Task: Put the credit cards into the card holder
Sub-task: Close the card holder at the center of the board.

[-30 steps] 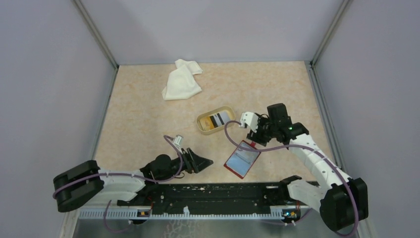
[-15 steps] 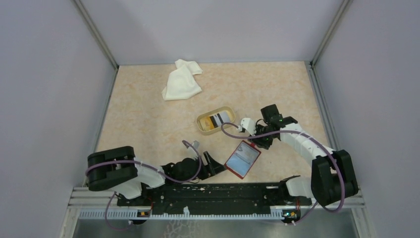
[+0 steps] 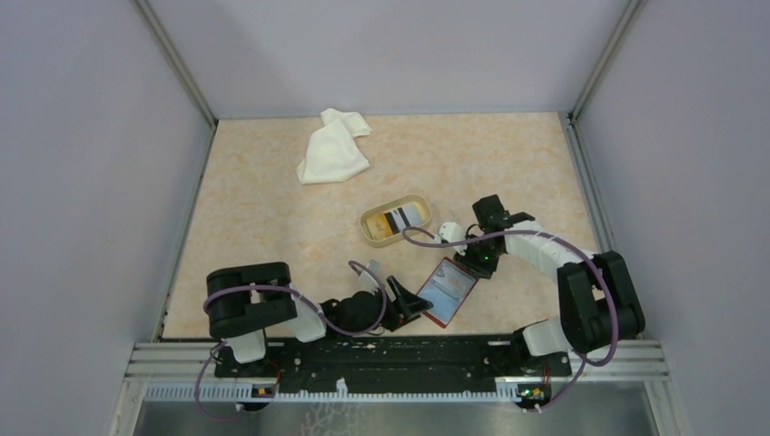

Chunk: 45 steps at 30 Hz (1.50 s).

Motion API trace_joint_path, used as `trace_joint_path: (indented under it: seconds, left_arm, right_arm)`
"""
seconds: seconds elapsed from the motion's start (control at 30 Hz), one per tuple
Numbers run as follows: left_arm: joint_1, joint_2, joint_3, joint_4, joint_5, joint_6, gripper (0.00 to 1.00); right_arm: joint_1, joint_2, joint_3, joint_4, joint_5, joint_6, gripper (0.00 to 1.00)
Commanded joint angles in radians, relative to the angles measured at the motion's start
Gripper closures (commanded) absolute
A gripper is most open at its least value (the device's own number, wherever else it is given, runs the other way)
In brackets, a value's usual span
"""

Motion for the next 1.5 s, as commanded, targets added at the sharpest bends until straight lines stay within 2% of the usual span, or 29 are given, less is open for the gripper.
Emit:
trace_joint_path:
  seconds: [0.0, 0.1, 0.2, 0.4, 0.53, 0.63, 0.77, 0.93, 1.03, 1.13, 1.2, 1.3, 1.47]
  left_arm:
    - [-0.005, 0.054, -0.017, 0.002, -0.079, -0.002, 0.23]
    - [0.004, 0.046, -0.025, 0.014, -0.128, 0.025, 0.23]
    - [0.047, 0.026, -0.022, -0.004, -0.111, 0.068, 0.23]
    - [0.17, 0.024, 0.01, -0.003, 0.04, 0.197, 0.23]
    - [0.236, 0.019, 0.025, 0.009, 0.127, 0.314, 0.23]
    - [0.253, -0.043, -0.004, -0.008, 0.139, 0.421, 0.23]
    - [0.254, -0.202, -0.043, -0.149, 0.123, 0.559, 0.2]
    - [0.254, -0.422, -0.021, -0.486, 0.115, 0.627, 0.15]
    - [0.253, -0.509, -0.053, -0.503, 0.14, 0.611, 0.09]
    - [0.254, -0.542, -0.142, -0.38, 0.173, 0.527, 0.06]
    - [0.254, -0.531, -0.187, -0.288, 0.177, 0.452, 0.07]
    - [0.254, -0.49, -0.21, -0.207, 0.181, 0.38, 0.1]
    - [0.254, -0.396, -0.162, -0.2, 0.22, 0.355, 0.15]
  right_arm:
    - [0.029, 0.035, 0.017, -0.009, -0.053, 0.025, 0.7]
    - [0.041, 0.049, 0.021, -0.016, -0.079, 0.033, 0.7]
    - [0.051, 0.063, 0.034, -0.03, -0.122, 0.043, 0.71]
    - [0.065, 0.073, 0.058, -0.047, -0.226, 0.068, 0.71]
    - [0.064, 0.065, 0.073, -0.032, -0.21, 0.11, 0.69]
    - [0.045, 0.018, 0.078, -0.012, -0.139, 0.142, 0.67]
    - [-0.024, -0.064, 0.089, -0.023, -0.169, 0.131, 0.63]
    - [-0.033, -0.145, 0.106, -0.056, -0.317, 0.084, 0.6]
    - [-0.033, -0.197, 0.108, -0.085, -0.466, 0.028, 0.56]
    - [-0.033, -0.248, 0.063, -0.053, -0.525, -0.019, 0.54]
    - [-0.032, -0.266, 0.009, -0.008, -0.496, -0.066, 0.54]
    - [-0.029, -0.255, -0.036, 0.063, -0.368, -0.081, 0.55]
    - [-0.029, -0.189, -0.027, 0.083, -0.247, -0.052, 0.56]
